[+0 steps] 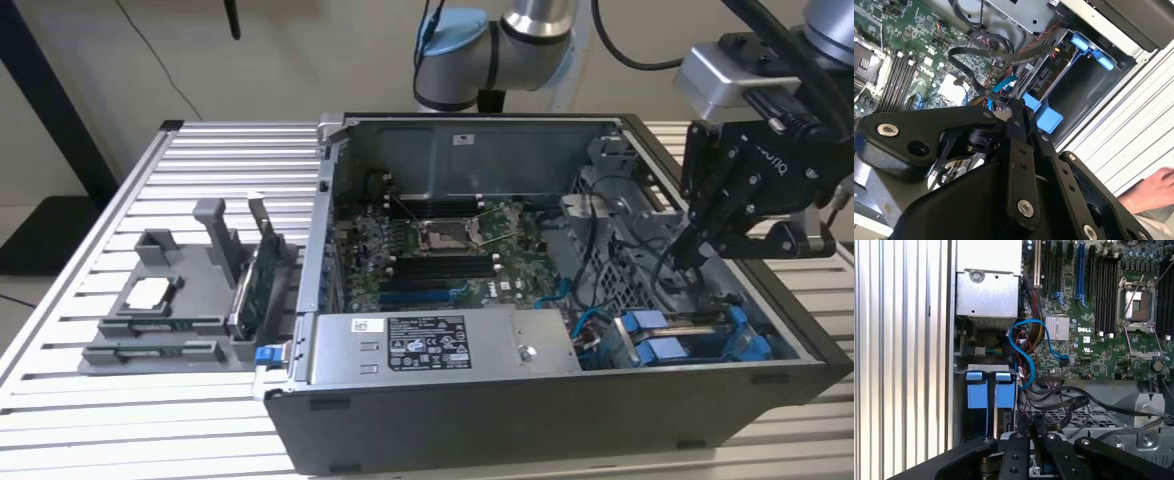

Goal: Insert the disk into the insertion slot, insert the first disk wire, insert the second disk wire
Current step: 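Insert the second disk wire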

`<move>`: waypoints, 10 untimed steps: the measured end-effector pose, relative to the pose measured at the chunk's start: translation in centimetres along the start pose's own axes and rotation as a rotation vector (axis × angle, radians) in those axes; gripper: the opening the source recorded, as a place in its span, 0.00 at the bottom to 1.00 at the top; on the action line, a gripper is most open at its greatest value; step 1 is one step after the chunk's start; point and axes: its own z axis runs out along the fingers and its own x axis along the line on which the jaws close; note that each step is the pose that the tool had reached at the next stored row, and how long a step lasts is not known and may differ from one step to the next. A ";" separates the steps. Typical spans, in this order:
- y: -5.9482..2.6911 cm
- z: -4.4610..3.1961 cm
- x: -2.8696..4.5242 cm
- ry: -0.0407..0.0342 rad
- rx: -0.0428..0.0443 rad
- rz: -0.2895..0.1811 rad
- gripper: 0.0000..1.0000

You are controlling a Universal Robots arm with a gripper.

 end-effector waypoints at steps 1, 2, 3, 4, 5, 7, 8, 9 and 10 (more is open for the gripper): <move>-0.01 0.02 0.00 0.0000 0.0004 0.000 0.16; 0.00 0.08 0.01 -0.0004 0.0019 0.000 0.16; 0.00 0.19 0.03 -0.0012 0.0054 -0.001 0.16; 0.00 0.29 0.04 -0.0013 0.0094 -0.001 0.16; 0.00 0.39 0.05 -0.0018 0.0139 -0.002 0.16; -0.02 0.64 0.07 -0.0035 0.0215 -0.003 0.16; -0.03 0.78 0.09 -0.0040 0.0233 -0.003 0.16; -0.03 0.94 0.11 -0.0045 0.0244 -0.003 0.16; -0.03 1.10 0.14 -0.0050 0.0247 -0.003 0.16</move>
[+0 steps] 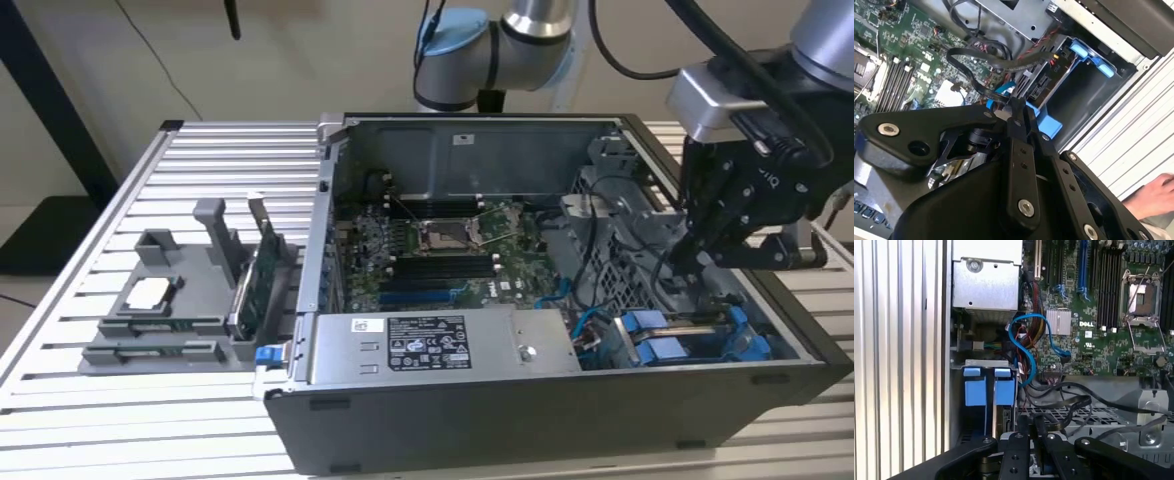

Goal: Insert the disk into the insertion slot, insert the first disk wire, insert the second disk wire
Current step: 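Insert the second disk wire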

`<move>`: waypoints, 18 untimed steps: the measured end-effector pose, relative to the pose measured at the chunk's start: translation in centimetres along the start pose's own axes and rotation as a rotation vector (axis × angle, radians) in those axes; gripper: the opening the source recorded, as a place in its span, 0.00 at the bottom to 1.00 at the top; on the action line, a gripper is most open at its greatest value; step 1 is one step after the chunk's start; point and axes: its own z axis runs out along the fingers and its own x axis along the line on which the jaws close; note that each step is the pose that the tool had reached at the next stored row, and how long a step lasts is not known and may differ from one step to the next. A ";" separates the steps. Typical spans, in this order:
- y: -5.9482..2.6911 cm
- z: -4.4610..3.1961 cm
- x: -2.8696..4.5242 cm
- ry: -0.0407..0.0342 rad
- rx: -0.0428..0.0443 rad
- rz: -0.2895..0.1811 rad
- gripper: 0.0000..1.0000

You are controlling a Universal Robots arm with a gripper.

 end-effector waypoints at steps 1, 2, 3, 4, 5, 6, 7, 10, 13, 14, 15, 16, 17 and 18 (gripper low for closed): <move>0.00 0.14 0.05 -0.0003 0.0001 0.000 0.16; 0.00 0.27 0.10 -0.0007 0.0003 0.001 0.16; -0.03 0.38 0.15 -0.0008 0.0005 0.003 0.16; -0.06 0.50 0.21 -0.0011 0.0007 0.005 0.16; -0.09 0.58 0.26 -0.0011 0.0010 0.007 0.16; -0.13 0.68 0.33 -0.0012 0.0012 0.009 0.16; -0.17 0.77 0.40 -0.0013 0.0015 0.011 0.16; -0.28 0.94 0.57 -0.0014 0.0025 0.020 0.16; -0.39 1.02 0.70 -0.0015 0.0033 0.027 0.16; -0.40 1.02 0.70 -0.0014 0.0033 0.027 0.16; -0.40 1.02 0.70 -0.0014 0.0034 0.027 0.16; -0.41 1.02 0.70 -0.0014 0.0033 0.027 0.16; -0.41 1.05 0.71 -0.0014 0.0034 0.027 0.16; -0.41 1.06 0.71 -0.0013 0.0034 0.027 0.16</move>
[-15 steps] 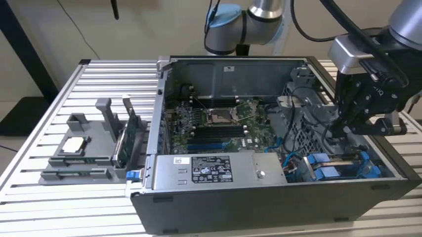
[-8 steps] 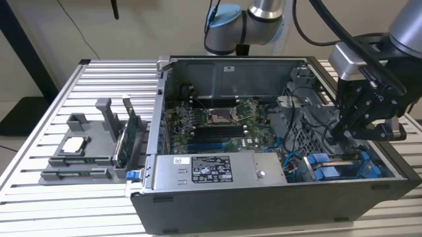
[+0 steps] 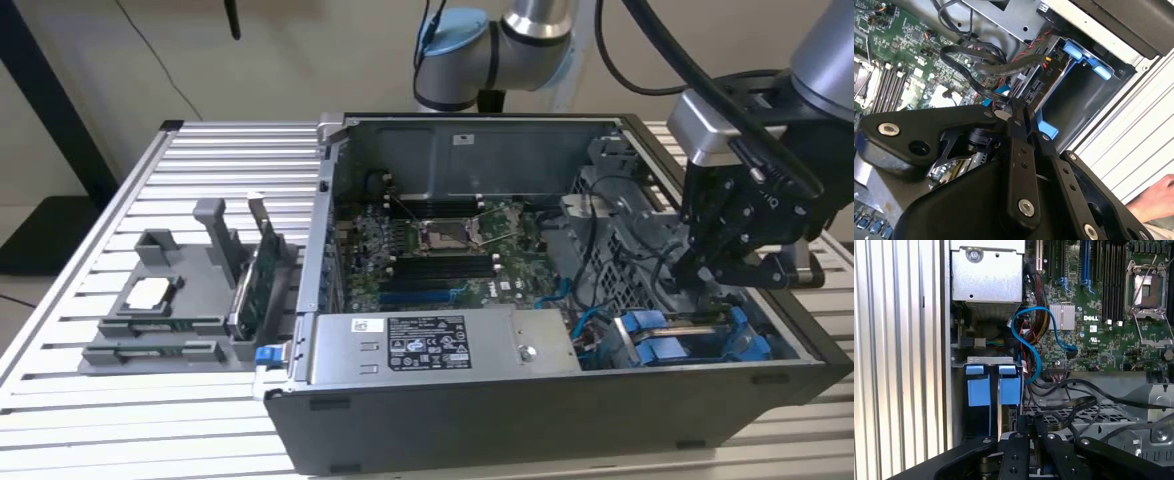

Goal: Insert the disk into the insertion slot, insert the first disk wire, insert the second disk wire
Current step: 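Insert the second disk wire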

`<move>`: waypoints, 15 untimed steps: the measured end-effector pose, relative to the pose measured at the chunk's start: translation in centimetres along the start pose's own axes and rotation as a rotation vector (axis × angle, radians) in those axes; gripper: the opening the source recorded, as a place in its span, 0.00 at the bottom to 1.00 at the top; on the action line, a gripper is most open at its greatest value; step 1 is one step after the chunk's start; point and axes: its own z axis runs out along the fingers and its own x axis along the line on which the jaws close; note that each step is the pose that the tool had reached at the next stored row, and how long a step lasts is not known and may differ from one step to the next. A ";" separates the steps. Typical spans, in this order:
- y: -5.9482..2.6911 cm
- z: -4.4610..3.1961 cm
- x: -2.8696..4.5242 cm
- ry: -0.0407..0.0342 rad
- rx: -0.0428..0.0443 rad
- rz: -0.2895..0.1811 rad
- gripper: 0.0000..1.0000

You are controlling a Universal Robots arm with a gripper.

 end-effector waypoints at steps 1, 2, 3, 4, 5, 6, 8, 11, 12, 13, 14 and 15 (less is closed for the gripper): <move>0.00 0.02 0.00 0.0000 0.0000 0.000 0.16; 0.00 0.04 0.00 -0.0001 0.0000 0.000 0.16; 0.00 0.07 0.01 -0.0001 0.0000 0.000 0.16; 0.00 0.10 0.01 -0.0001 0.0000 0.000 0.16; 0.00 0.12 0.01 0.0001 0.0000 0.000 0.16; 0.00 0.13 0.02 0.0001 0.0000 0.000 0.16; 0.00 0.18 0.02 0.0000 0.0000 0.000 0.16; 0.00 0.18 0.02 0.0000 0.0000 0.000 0.16; 0.00 0.18 0.02 0.0000 0.0000 0.000 0.16; 0.00 0.19 0.02 -0.0001 0.0000 0.000 0.16; 0.00 0.20 0.02 0.0000 0.0000 0.000 0.16; 0.00 0.22 0.02 -0.0001 0.0000 0.000 0.16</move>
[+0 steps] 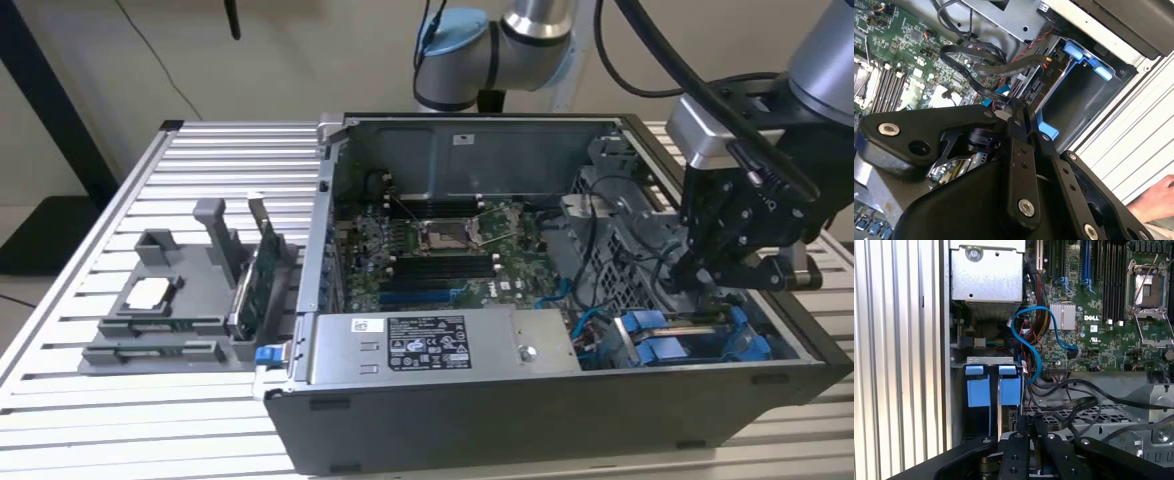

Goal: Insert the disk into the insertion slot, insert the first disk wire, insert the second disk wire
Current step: 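Insert the second disk wire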

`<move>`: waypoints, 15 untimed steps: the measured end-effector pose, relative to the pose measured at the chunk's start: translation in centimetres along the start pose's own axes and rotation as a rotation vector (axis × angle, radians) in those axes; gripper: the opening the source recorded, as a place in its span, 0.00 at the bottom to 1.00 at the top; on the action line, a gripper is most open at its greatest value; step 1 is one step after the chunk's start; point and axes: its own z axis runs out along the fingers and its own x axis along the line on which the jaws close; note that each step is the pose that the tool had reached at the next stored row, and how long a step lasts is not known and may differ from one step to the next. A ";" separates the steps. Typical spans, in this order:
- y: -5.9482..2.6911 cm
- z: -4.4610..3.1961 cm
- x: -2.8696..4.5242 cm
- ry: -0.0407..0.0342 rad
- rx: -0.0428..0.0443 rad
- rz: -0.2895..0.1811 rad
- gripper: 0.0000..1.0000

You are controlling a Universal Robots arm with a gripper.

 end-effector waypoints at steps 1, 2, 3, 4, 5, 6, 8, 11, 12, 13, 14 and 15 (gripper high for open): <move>0.00 0.04 0.00 -0.0002 0.0000 0.000 0.16; -0.02 0.08 0.01 -0.0002 0.0000 0.000 0.16; -0.07 0.14 0.02 -0.0001 0.0000 0.000 0.16; -0.14 0.19 0.03 0.0000 0.0000 0.000 0.16; -0.24 0.23 0.05 0.0002 0.0000 0.000 0.16; -0.35 0.29 0.08 0.0001 0.0000 0.000 0.16; -0.58 0.40 0.14 0.0000 0.0000 0.000 0.16; -0.77 0.62 0.27 0.0001 0.0000 0.000 0.16; -0.80 0.70 0.32 0.0001 0.0000 0.000 0.16; -0.82 0.80 0.36 -0.0001 0.0001 0.000 0.16; -0.85 0.89 0.40 0.0000 0.0002 0.000 0.16; -0.89 1.00 0.44 0.0001 0.0003 0.000 0.16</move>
